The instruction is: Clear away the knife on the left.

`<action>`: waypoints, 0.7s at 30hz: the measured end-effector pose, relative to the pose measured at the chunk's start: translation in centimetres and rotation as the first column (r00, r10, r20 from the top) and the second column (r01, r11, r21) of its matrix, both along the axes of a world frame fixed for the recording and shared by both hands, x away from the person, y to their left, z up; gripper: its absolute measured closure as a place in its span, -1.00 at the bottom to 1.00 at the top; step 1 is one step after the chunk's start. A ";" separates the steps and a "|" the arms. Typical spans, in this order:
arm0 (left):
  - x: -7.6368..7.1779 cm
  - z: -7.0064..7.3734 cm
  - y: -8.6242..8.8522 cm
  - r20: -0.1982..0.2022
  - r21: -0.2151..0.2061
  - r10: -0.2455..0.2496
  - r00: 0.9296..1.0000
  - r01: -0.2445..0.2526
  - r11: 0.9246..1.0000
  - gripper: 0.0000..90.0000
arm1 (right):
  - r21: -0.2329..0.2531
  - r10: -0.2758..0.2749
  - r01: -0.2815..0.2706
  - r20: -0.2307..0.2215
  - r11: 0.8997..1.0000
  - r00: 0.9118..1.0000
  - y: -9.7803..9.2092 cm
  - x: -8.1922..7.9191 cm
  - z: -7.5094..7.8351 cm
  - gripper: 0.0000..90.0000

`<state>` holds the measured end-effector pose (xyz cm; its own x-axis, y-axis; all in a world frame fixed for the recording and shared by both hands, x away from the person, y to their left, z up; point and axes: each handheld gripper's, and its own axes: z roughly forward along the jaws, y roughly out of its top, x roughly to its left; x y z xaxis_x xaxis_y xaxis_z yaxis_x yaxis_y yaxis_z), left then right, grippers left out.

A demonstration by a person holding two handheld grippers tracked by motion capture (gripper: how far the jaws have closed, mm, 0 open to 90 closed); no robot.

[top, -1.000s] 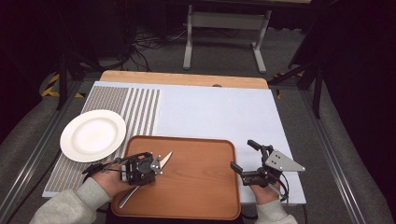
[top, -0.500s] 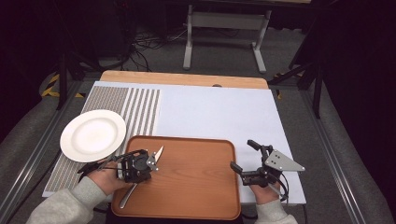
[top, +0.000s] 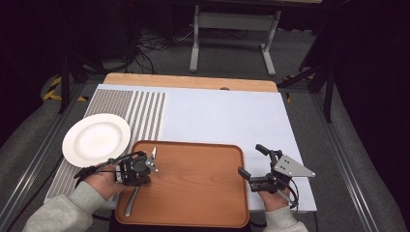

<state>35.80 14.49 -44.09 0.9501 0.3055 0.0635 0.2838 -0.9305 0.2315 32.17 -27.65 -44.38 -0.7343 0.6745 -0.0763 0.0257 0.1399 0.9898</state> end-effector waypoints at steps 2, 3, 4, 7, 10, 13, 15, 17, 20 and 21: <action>0.1 0.0 0.3 -0.005 -0.007 0.009 1.000 -0.009 1.000 0.99 | -0.001 0.003 -0.003 0.000 1.000 1.000 0.1 0.1 0.0 -0.95; 0.1 -0.1 0.4 -0.001 -0.013 0.020 1.000 -0.020 1.000 0.99 | -0.001 0.004 -0.004 0.000 1.000 1.000 0.1 0.1 0.0 -0.95; 0.2 -0.1 0.6 -0.005 -0.012 0.029 1.000 -0.029 0.999 0.99 | -0.001 0.004 -0.004 0.000 1.000 1.000 0.1 0.1 0.0 -0.95; 0.4 -0.1 0.9 -0.010 -0.013 0.035 0.999 -0.035 0.999 0.99 | -0.001 0.005 -0.005 -0.001 1.000 1.000 0.2 0.1 0.0 -0.95; 0.5 -0.1 1.0 -0.009 -0.021 0.050 0.999 -0.050 0.999 0.99 | -0.001 0.006 -0.006 0.000 1.000 1.000 0.2 0.1 0.0 -0.95; 0.6 -0.1 1.1 -0.022 -0.018 0.055 0.998 -0.055 0.998 0.99 | 0.001 0.006 -0.006 0.000 1.000 1.000 0.2 0.2 0.0 -0.95; 0.7 -0.1 1.3 -0.023 -0.023 0.062 0.998 -0.063 0.998 0.99 | 0.000 0.007 -0.007 -0.001 1.000 1.000 0.2 0.2 0.0 -0.95; 0.8 -0.1 1.4 -0.028 -0.024 0.069 0.997 -0.069 0.997 0.99 | 0.000 0.007 -0.007 -0.001 1.000 1.000 0.2 0.2 0.0 -0.95; 0.8 -0.1 1.5 -0.030 -0.024 0.069 0.997 -0.070 0.997 0.99 | 0.002 0.006 -0.006 -0.002 1.000 1.000 0.2 0.2 0.0 -0.95; 0.8 -0.1 1.5 -0.030 -0.022 0.070 0.997 -0.070 0.997 0.99 | 0.002 0.006 -0.006 -0.002 1.000 1.000 0.2 0.2 0.0 -0.95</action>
